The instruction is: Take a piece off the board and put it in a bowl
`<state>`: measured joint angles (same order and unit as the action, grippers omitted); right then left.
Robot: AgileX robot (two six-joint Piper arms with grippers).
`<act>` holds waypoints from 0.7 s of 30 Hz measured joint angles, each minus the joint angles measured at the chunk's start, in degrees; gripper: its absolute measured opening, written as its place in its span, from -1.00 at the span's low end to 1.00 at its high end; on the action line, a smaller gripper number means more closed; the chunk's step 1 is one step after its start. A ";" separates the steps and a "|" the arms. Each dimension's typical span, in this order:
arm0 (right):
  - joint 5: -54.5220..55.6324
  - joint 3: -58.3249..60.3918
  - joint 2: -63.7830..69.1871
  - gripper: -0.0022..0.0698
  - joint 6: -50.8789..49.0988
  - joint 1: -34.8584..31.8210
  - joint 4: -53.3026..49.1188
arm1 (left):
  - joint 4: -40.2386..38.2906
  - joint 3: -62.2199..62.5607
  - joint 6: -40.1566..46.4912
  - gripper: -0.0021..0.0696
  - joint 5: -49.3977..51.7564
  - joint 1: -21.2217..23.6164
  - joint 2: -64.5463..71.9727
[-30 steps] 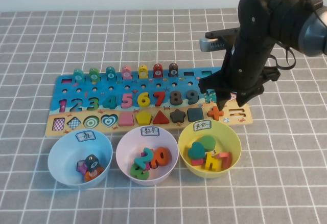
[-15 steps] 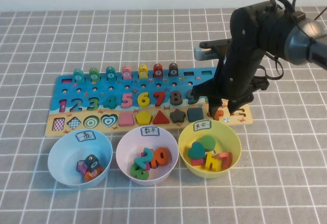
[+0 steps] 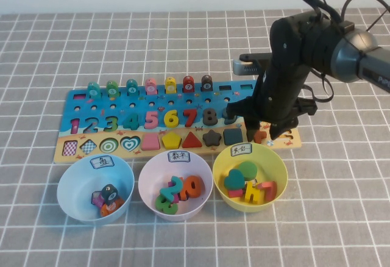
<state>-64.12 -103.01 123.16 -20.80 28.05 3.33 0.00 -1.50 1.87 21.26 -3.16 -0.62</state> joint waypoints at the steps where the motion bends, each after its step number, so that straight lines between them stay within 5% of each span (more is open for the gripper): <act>1: 0.12 0.00 0.05 0.02 0.00 0.00 -0.22 | 0.00 0.00 0.00 -0.94 0.00 0.00 0.00; 9: 0.12 -1.06 0.32 0.29 0.00 0.00 -1.68 | 0.00 0.00 0.00 -0.94 0.00 0.00 0.00; 21: 2.38 -1.16 0.45 0.16 -0.21 0.07 -1.90 | 0.00 0.00 0.00 -0.94 0.00 0.00 0.00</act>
<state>-61.74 -104.16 123.61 -21.02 28.13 1.43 0.00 -1.50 1.87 21.26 -3.16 -0.62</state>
